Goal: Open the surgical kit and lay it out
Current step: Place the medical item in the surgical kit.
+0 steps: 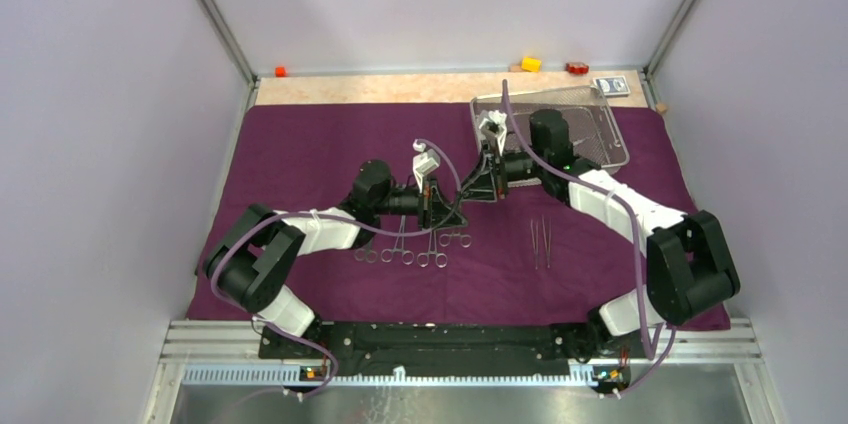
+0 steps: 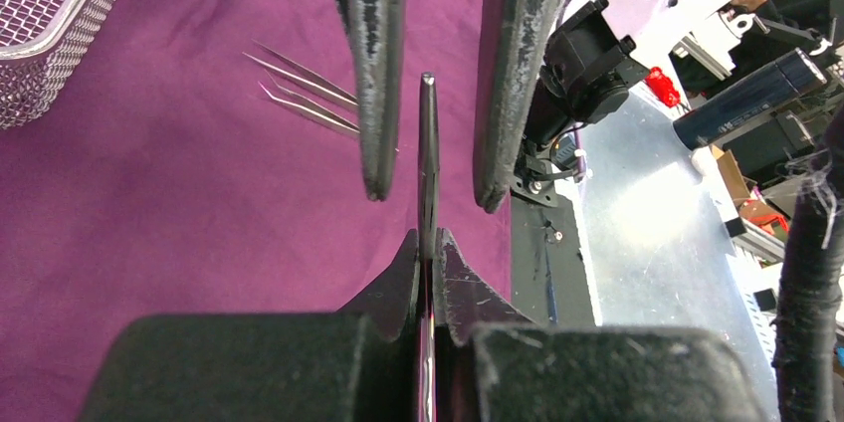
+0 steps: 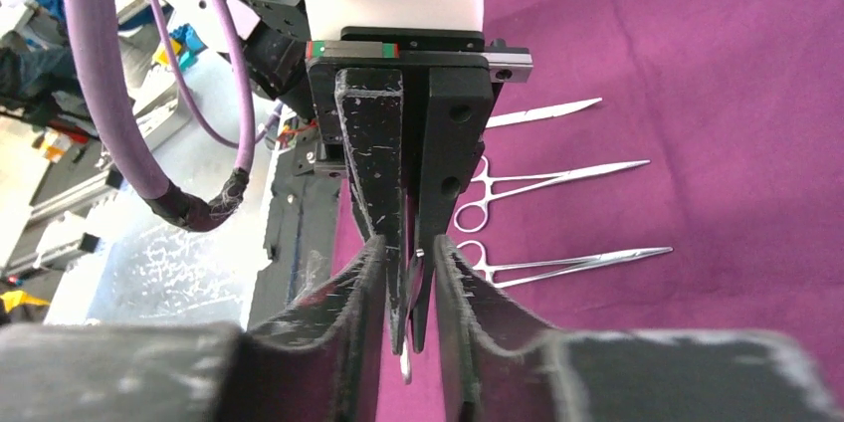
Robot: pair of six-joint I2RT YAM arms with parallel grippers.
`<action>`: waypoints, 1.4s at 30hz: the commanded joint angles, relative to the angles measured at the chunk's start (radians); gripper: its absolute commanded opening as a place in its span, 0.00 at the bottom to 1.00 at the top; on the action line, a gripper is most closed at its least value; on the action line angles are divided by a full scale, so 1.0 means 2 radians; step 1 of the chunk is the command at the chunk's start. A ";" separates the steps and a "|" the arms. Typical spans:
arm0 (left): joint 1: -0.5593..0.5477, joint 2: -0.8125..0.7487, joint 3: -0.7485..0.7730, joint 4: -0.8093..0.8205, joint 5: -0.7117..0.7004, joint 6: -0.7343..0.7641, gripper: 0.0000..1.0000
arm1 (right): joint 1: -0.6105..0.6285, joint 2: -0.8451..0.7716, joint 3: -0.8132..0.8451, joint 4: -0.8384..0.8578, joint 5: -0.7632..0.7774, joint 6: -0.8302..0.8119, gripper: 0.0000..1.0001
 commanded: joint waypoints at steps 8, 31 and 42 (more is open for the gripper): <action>0.014 -0.028 0.001 -0.003 -0.011 0.031 0.07 | 0.008 0.011 0.051 -0.048 0.022 -0.054 0.00; 0.395 -0.224 0.168 -0.477 -0.081 0.257 0.88 | 0.110 0.292 0.236 0.155 0.120 0.234 0.00; 0.443 -0.184 0.213 -0.452 -0.082 0.149 0.92 | 0.182 0.471 0.413 0.161 0.082 0.336 0.00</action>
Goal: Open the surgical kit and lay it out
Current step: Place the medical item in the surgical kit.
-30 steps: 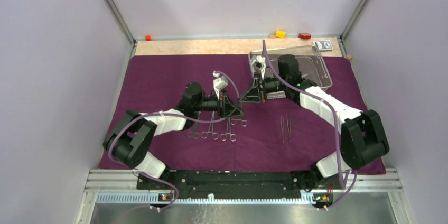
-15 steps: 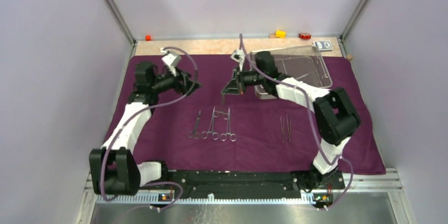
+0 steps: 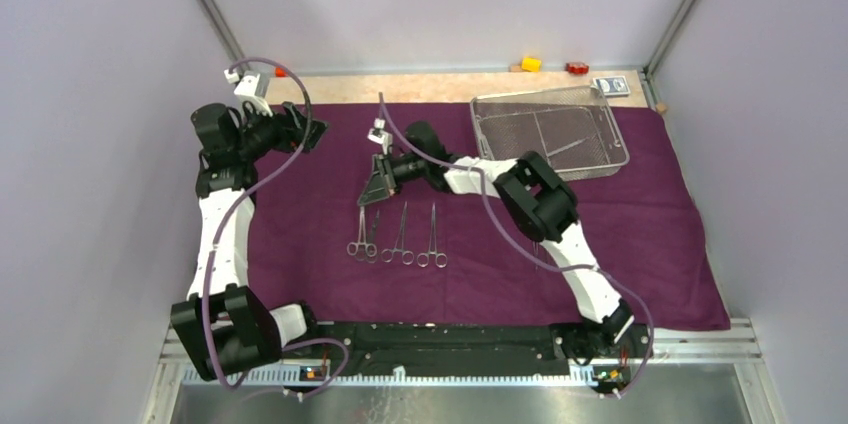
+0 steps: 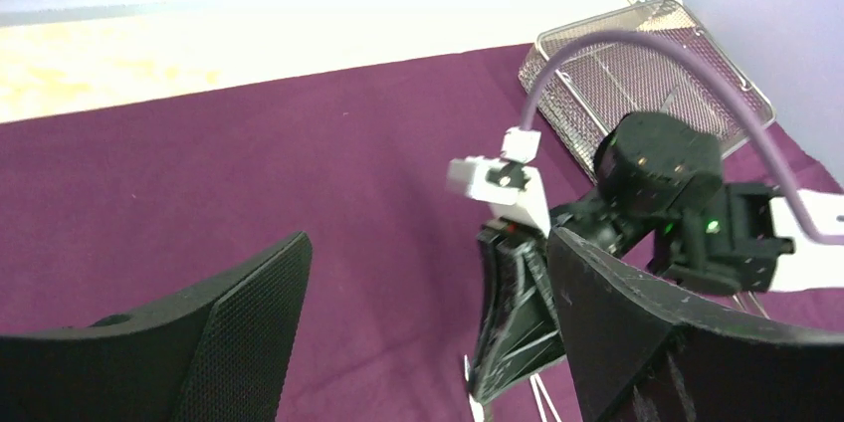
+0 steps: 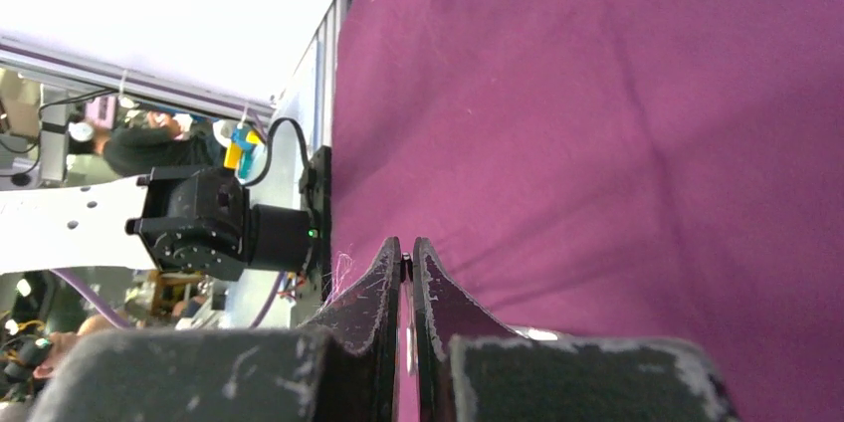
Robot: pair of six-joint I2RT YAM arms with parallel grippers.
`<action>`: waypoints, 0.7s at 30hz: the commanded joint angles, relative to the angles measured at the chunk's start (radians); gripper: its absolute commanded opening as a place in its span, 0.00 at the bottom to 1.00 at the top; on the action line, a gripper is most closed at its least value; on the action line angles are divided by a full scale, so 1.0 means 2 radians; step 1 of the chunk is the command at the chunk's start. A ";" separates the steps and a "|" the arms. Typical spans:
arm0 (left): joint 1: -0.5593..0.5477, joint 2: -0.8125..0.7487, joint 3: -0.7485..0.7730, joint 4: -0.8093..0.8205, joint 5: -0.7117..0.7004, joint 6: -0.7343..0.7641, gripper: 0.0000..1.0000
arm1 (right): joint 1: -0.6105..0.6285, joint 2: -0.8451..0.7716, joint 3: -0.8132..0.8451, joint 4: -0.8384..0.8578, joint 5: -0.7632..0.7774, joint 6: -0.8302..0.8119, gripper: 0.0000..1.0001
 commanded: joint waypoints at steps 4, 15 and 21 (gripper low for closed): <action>0.004 0.006 0.008 0.032 0.006 -0.049 0.93 | 0.028 0.064 0.126 0.027 -0.027 0.074 0.00; 0.005 0.001 -0.001 0.051 0.015 -0.031 0.94 | 0.038 0.139 0.199 0.091 -0.010 0.157 0.00; 0.005 0.008 -0.002 0.048 0.026 -0.024 0.94 | 0.048 0.164 0.215 0.108 -0.005 0.172 0.00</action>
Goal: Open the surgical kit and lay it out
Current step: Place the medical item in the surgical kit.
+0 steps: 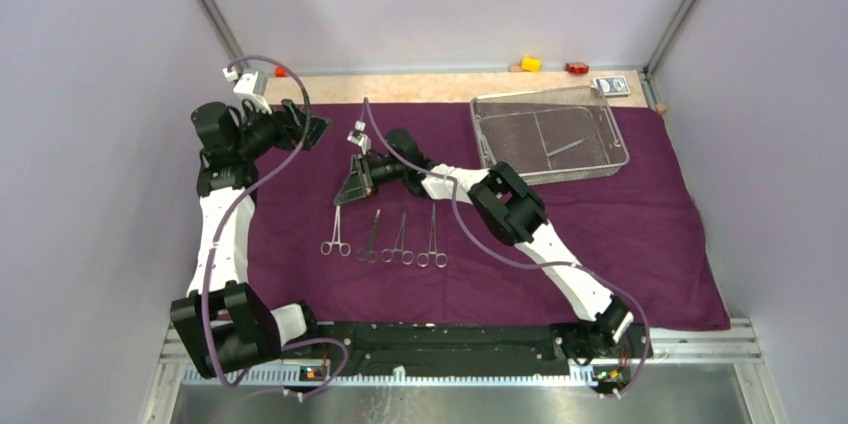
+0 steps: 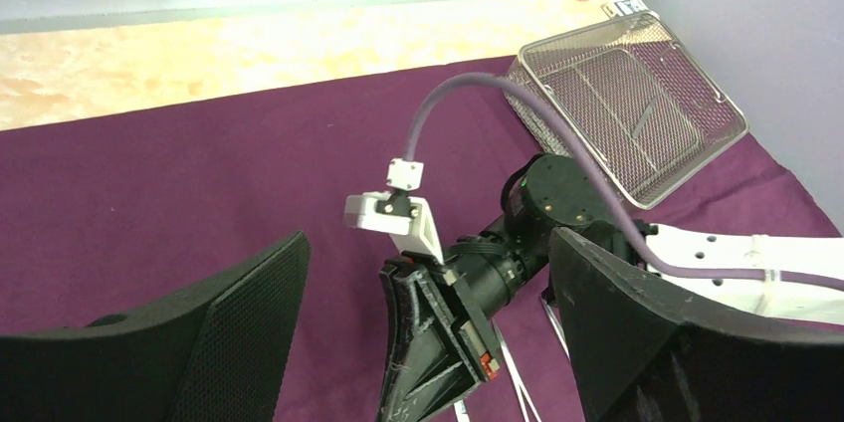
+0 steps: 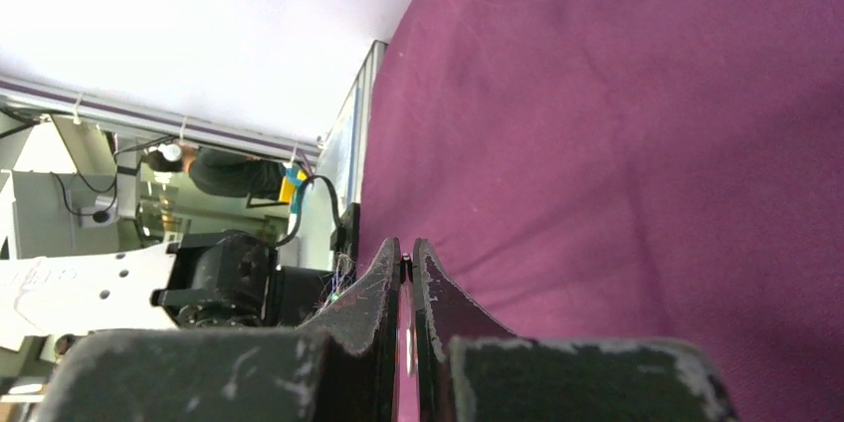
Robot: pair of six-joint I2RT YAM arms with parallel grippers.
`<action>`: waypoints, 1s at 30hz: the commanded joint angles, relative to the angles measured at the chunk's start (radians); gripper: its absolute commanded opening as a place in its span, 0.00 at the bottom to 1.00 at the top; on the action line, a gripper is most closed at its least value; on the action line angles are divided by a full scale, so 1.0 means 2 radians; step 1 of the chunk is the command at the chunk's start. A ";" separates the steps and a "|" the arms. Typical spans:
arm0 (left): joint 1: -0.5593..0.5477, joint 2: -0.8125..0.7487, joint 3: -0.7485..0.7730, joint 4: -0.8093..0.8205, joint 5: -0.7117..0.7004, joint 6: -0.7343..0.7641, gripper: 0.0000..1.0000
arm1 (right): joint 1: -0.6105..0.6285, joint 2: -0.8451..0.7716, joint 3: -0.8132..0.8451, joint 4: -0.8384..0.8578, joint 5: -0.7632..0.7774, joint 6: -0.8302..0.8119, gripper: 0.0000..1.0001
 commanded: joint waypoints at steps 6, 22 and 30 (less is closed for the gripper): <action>0.003 -0.003 -0.005 0.022 0.023 0.014 0.94 | 0.019 0.018 0.031 0.044 0.005 0.030 0.00; 0.003 -0.017 -0.016 0.032 0.033 0.007 0.96 | 0.019 0.019 0.014 0.038 0.015 0.010 0.00; 0.003 -0.020 -0.016 0.030 0.038 0.009 0.97 | 0.019 0.016 0.020 -0.022 0.024 -0.040 0.01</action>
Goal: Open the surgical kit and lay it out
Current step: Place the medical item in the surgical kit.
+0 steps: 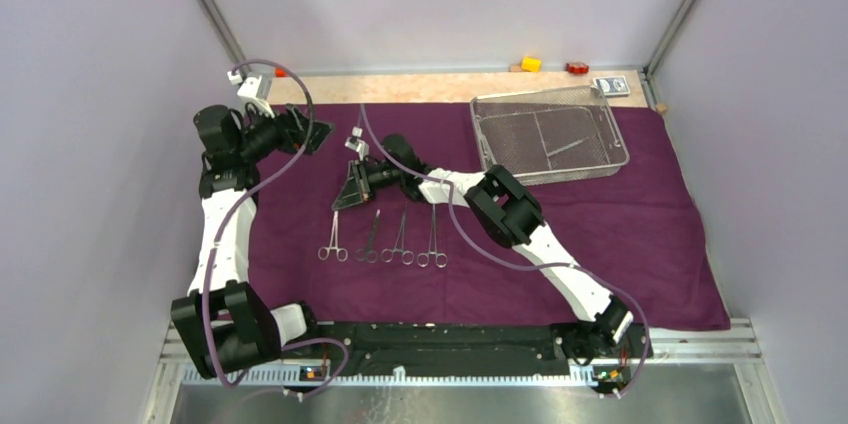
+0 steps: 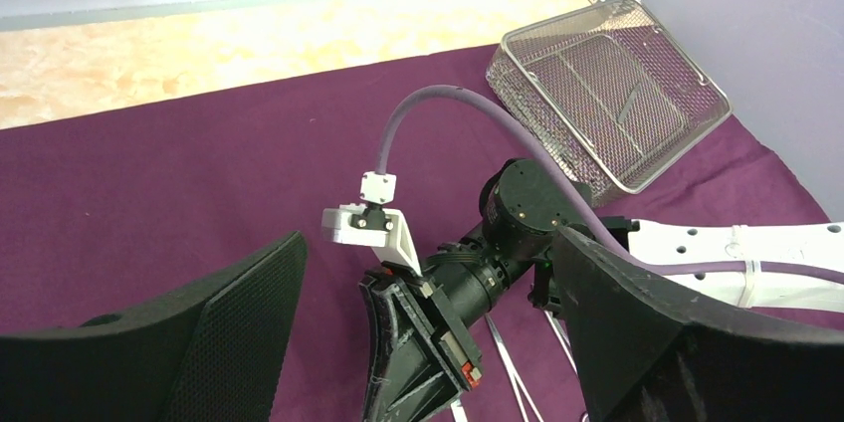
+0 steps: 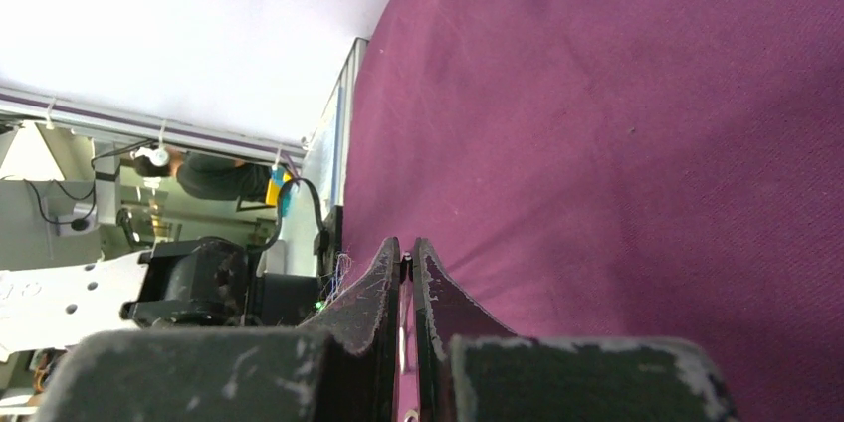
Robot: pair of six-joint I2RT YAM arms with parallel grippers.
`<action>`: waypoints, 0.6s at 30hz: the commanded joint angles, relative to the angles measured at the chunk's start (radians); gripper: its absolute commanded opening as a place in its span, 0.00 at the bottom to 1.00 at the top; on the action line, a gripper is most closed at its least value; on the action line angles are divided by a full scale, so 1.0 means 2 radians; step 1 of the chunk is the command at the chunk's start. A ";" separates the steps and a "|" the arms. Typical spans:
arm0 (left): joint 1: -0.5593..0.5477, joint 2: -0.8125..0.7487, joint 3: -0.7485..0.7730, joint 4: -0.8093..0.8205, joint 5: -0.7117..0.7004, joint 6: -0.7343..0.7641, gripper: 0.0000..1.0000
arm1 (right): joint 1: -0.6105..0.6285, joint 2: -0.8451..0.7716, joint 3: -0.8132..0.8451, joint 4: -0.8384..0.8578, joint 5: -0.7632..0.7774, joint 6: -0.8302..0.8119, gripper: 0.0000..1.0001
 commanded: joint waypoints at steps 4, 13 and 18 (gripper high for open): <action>0.003 -0.022 -0.003 0.020 0.017 0.003 0.98 | 0.008 -0.003 0.020 -0.030 0.007 -0.045 0.02; 0.002 -0.019 -0.005 0.022 0.022 -0.002 0.98 | 0.008 -0.005 0.036 -0.085 0.015 -0.082 0.15; 0.003 -0.018 -0.006 0.023 0.024 -0.004 0.99 | 0.008 -0.010 0.045 -0.126 0.025 -0.109 0.20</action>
